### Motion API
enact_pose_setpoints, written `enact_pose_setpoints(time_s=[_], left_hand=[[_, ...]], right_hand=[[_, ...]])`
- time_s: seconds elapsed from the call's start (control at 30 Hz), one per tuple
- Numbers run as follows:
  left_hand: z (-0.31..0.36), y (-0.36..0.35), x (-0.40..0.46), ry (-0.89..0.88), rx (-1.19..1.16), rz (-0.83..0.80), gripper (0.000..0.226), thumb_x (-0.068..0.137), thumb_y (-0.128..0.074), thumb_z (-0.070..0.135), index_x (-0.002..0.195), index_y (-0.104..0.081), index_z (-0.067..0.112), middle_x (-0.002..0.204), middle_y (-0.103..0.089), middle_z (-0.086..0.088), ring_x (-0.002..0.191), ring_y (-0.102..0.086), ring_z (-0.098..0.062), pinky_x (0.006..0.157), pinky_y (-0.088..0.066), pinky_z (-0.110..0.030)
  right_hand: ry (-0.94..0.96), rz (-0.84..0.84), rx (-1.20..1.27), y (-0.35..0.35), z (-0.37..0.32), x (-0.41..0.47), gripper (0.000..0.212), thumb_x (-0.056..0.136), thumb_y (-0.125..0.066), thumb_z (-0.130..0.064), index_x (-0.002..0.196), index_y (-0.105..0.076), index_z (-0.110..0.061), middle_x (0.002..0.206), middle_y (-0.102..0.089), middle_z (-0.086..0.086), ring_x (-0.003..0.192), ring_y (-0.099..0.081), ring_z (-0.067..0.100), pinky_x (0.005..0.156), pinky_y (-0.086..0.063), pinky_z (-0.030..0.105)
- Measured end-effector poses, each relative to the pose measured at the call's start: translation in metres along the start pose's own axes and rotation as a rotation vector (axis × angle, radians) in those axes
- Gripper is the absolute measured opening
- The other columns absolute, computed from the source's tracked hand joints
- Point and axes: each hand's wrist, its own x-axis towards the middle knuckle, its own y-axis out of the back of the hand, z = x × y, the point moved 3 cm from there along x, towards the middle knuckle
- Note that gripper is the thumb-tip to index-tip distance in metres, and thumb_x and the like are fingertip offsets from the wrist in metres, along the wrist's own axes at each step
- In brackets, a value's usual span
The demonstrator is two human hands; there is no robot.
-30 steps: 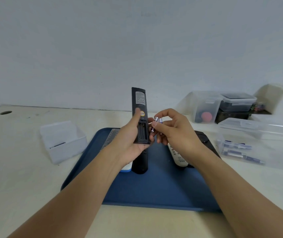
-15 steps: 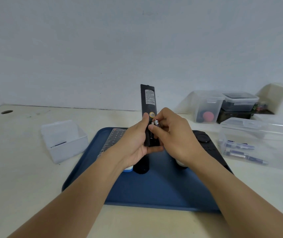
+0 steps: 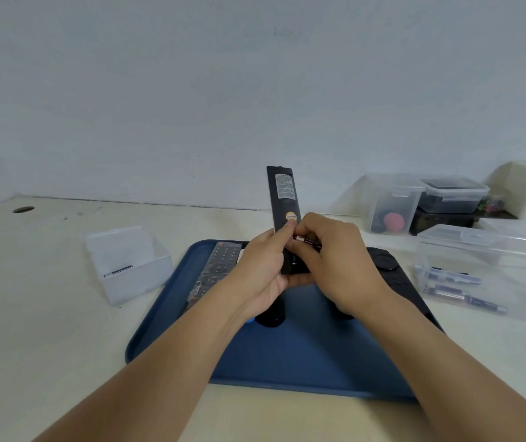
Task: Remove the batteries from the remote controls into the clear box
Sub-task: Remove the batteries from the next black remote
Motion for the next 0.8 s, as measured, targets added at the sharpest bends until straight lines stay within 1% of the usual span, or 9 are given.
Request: enact_pose_setpoints(time_s=[0.1,0.27,0.37,0.47,0.53,0.6,0.7,0.77,0.8], left_hand=[[0.001,0.001,0.000,0.005,-0.055,0.018,0.035,0.107,-0.049,0.032,0.119,-0.064,0.003,0.091,-0.076,-0.010,0.079,-0.075,-0.018,0.061,-0.060,-0.035],[0.007,0.005,-0.001,-0.024,-0.067,0.055,0.023,0.109,-0.044,0.018,0.112,-0.063,0.004,0.080,-0.075,-0.006,0.066,-0.072,-0.014,0.054,-0.058,-0.029],[0.013,0.004,-0.001,-0.054,-0.069,0.038,0.026,0.110,-0.042,0.017,0.118,-0.060,0.001,0.089,-0.074,-0.012,0.073,-0.073,-0.018,0.057,-0.060,-0.031],[0.018,0.004,-0.002,-0.068,-0.086,0.018,0.028,0.110,-0.040,0.017,0.123,-0.056,-0.003,0.093,-0.076,-0.016,0.076,-0.075,-0.021,0.053,-0.058,-0.029],[0.018,0.004,-0.003,-0.077,-0.055,0.005,0.027,0.110,-0.039,0.017,0.121,-0.057,-0.001,0.093,-0.078,-0.016,0.077,-0.075,-0.020,0.052,-0.058,-0.028],[0.016,0.005,-0.003,-0.088,-0.022,0.005,0.025,0.110,-0.040,0.016,0.120,-0.057,0.001,0.093,-0.078,-0.015,0.078,-0.074,-0.020,0.051,-0.057,-0.028],[0.017,0.007,-0.001,-0.106,-0.003,0.015,0.023,0.110,-0.039,0.016,0.118,-0.057,0.004,0.091,-0.078,-0.013,0.076,-0.075,-0.018,0.050,-0.057,-0.027],[0.018,0.009,0.000,-0.107,-0.009,0.011,0.024,0.111,-0.038,0.017,0.117,-0.057,0.004,0.094,-0.079,-0.014,0.075,-0.075,-0.018,0.051,-0.057,-0.027],[0.018,0.010,0.001,-0.103,-0.015,0.005,0.024,0.111,-0.038,0.018,0.118,-0.057,0.004,0.096,-0.079,-0.016,0.075,-0.075,-0.019,0.051,-0.057,-0.027]], right_hand=[[0.050,-0.055,-0.069,0.001,-0.006,0.000,0.013,0.095,-0.063,-0.016,0.086,-0.070,-0.009,0.076,-0.065,0.003,0.076,-0.059,0.020,0.072,-0.048,0.036],[0.140,-0.237,-0.390,-0.002,-0.010,0.000,0.028,0.102,-0.049,-0.028,0.091,-0.068,-0.011,0.077,-0.058,0.005,0.077,-0.055,0.027,0.072,-0.047,0.044],[0.131,-0.047,-0.117,0.004,-0.011,-0.003,0.028,0.102,-0.052,-0.027,0.085,-0.069,-0.012,0.074,-0.066,0.000,0.073,-0.060,0.021,0.070,-0.049,0.039],[-0.097,0.173,0.209,0.015,0.009,0.006,0.033,0.104,-0.046,-0.026,0.081,-0.064,-0.010,0.055,-0.057,-0.016,0.052,-0.051,0.005,0.055,-0.039,0.023],[-0.321,0.111,0.440,0.014,0.023,0.011,0.032,0.104,-0.041,-0.023,0.083,-0.061,-0.011,0.048,-0.040,-0.014,0.043,-0.034,0.003,0.048,-0.030,0.021],[-0.466,-0.013,0.692,0.007,0.028,0.011,0.029,0.105,-0.039,-0.019,0.086,-0.060,-0.013,0.051,-0.036,-0.009,0.042,-0.028,0.005,0.041,-0.025,0.019],[-0.416,-0.050,0.698,0.007,0.029,0.011,0.023,0.105,-0.044,-0.018,0.093,-0.063,-0.016,0.062,-0.054,-0.005,0.055,-0.042,0.009,0.051,-0.034,0.021],[-0.355,0.005,0.622,0.015,0.031,0.013,0.021,0.103,-0.051,-0.022,0.094,-0.070,-0.020,0.074,-0.061,-0.007,0.063,-0.050,0.004,0.059,-0.040,0.019],[-0.342,0.030,0.601,0.018,0.033,0.014,0.020,0.102,-0.054,-0.024,0.094,-0.073,-0.022,0.073,-0.060,-0.009,0.061,-0.051,0.000,0.056,-0.040,0.015]])
